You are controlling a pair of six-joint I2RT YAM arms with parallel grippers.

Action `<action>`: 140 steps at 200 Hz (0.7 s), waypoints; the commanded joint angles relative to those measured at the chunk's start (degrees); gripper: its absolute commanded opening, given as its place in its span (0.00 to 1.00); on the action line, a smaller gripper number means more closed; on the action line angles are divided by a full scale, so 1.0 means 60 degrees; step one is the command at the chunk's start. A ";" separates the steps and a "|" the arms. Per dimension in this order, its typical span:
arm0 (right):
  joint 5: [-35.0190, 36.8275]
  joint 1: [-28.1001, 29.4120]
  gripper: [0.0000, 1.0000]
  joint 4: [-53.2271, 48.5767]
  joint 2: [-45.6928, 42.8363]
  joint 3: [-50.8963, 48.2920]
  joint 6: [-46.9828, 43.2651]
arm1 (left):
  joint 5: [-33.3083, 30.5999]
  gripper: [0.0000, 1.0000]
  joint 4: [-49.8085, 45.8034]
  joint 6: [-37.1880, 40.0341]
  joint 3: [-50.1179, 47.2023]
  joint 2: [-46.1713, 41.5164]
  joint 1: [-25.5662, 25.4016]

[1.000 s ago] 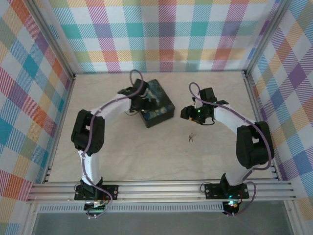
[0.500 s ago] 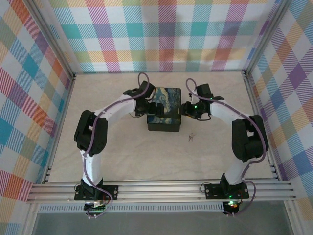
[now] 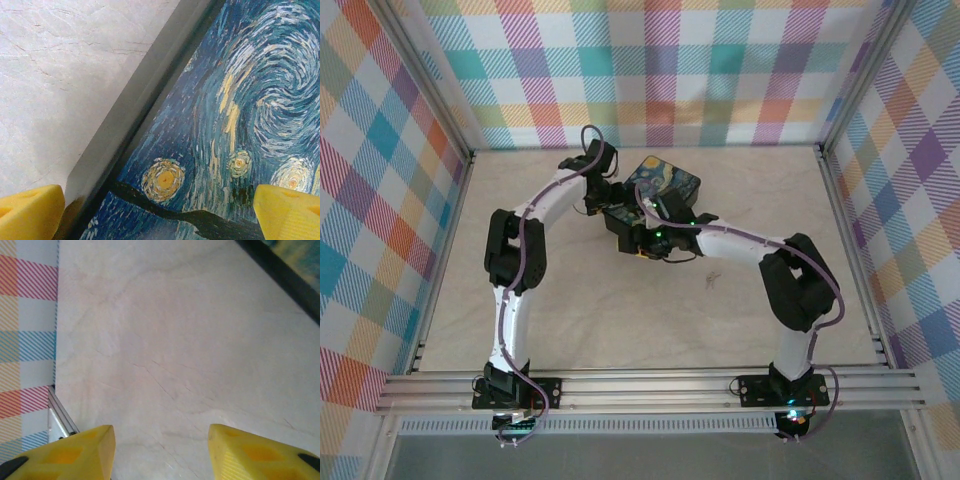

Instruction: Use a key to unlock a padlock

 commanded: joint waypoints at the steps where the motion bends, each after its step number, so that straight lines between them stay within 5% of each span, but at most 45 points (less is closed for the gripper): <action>1: 0.0023 -0.0198 0.56 -0.0202 -0.0119 0.0674 -0.0046 | 0.0030 0.97 -0.0631 -0.0800 0.0234 -0.0062 0.0355; 77: 0.0235 -0.2340 0.62 -0.1675 -0.1662 -0.0118 -0.1397 | 0.0693 0.98 0.0469 -0.2342 -0.3057 -0.3091 0.0956; 108: 0.0387 -0.2793 0.62 -0.1726 -0.1949 -0.0552 -0.1504 | 0.1169 0.98 0.2277 -0.3829 -0.4550 -0.3859 0.0419; 140: 0.0773 -0.2888 0.62 -0.1976 -0.2250 -0.0734 -0.1757 | 0.0402 0.98 0.2411 -0.4235 -0.3981 -0.3350 -0.0458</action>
